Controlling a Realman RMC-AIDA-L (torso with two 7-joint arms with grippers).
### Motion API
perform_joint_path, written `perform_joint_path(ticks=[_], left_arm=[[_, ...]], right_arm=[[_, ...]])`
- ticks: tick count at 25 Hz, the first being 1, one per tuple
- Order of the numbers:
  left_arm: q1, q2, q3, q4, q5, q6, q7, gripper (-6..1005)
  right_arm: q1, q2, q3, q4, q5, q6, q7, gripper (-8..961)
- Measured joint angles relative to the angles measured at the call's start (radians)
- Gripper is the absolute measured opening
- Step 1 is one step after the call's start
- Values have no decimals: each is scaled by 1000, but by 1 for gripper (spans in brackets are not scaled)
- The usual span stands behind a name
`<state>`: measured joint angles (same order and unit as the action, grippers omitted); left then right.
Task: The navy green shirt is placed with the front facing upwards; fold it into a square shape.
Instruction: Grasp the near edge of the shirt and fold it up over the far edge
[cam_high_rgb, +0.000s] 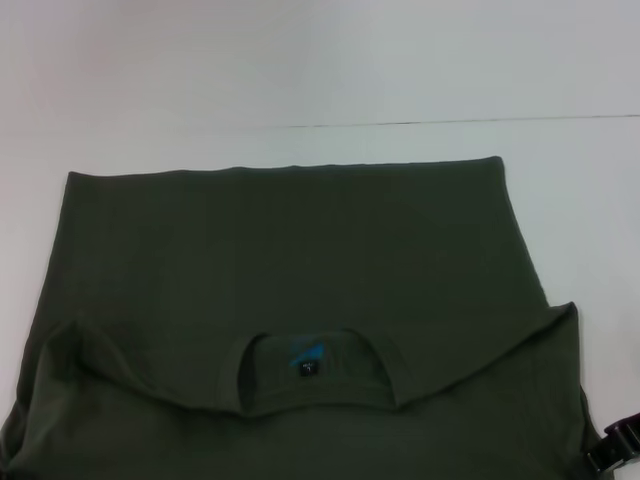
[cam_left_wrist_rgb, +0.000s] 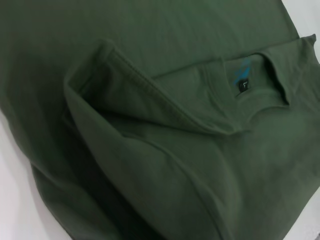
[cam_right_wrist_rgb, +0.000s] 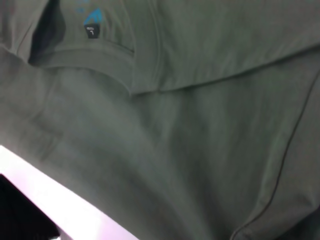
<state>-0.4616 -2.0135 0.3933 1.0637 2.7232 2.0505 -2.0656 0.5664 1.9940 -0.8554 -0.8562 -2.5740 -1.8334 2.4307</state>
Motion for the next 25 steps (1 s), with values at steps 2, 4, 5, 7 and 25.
perform_joint_path(ticks=[2, 4, 5, 7, 25], left_arm=[[0, 1, 0, 0, 1, 6, 2, 73], [0, 3, 0, 1, 4, 10, 3, 73], [-1, 4, 0, 1, 8, 12, 3, 74], [-4, 6, 0, 1, 16, 15, 4, 74], [-21, 16, -5, 0, 54, 20, 8, 78]], right_arm=[[0, 0, -2, 3, 0, -3, -2, 85], [0, 0, -4, 5, -1, -4, -5, 86], [0, 0, -4, 6, -1, -4, -7, 86], [0, -1, -2, 8, -1, -7, -11, 87], [-10, -4, 1, 17, -1, -41, -36, 95]])
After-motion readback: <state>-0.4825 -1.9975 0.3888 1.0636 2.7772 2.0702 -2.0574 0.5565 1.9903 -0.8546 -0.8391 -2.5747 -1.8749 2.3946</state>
